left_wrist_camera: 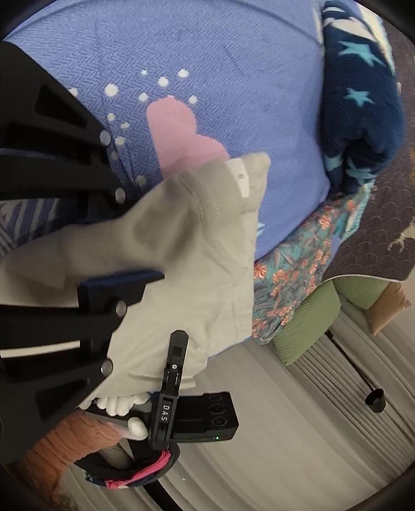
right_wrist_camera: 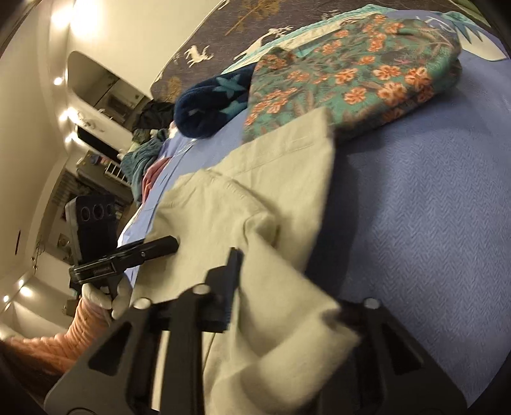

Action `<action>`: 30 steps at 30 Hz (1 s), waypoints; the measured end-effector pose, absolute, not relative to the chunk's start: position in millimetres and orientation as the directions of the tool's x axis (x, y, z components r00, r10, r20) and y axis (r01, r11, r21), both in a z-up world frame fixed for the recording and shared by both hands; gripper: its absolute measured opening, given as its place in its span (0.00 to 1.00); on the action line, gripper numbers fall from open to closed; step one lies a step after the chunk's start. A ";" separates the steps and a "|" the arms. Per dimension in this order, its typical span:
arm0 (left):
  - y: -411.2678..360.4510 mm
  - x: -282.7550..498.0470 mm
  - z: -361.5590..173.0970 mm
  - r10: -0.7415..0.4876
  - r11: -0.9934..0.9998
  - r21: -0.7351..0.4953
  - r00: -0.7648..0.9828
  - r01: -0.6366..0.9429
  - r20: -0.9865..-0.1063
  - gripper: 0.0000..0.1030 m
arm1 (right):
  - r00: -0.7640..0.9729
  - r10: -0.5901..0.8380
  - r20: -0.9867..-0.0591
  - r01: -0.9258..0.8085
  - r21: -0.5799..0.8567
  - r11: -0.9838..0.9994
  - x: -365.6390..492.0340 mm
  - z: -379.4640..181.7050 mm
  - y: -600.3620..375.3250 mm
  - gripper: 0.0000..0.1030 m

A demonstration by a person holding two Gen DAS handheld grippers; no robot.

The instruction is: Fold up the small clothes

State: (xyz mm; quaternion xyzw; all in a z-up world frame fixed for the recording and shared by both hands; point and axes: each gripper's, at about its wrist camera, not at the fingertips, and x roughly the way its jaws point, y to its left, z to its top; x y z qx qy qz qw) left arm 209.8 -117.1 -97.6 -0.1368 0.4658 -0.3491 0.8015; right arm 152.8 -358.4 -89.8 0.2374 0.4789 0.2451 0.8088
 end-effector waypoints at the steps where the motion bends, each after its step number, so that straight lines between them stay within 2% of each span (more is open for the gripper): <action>1: -117.8 205.7 -92.4 -0.681 0.724 -0.527 0.338 0.446 -0.650 0.18 | 0.438 0.615 -0.655 -0.176 0.608 0.774 148.7 -84.7 -356.9 0.13; 9: -126.3 161.2 -21.9 -0.683 0.717 -0.394 0.462 0.576 -0.566 0.15 | 0.606 0.519 -0.603 -0.280 0.449 0.848 102.9 -9.3 -327.4 0.12; 18: -145.6 125.1 60.8 -0.723 0.676 -0.303 0.524 0.672 -0.450 0.13 | 0.781 0.403 -0.477 -0.306 0.271 0.913 43.2 82.7 -330.4 0.11; 24: -184.7 130.0 116.9 -0.719 0.670 -0.190 0.563 0.718 -0.409 0.12 | 0.842 0.335 -0.423 -0.264 0.219 0.939 57.9 138.7 -355.6 0.11; 30: -214.8 164.6 153.8 -0.701 0.691 -0.191 0.582 0.697 -0.412 0.11 | 0.871 0.262 -0.415 -0.193 0.201 0.960 116.8 176.1 -382.8 0.11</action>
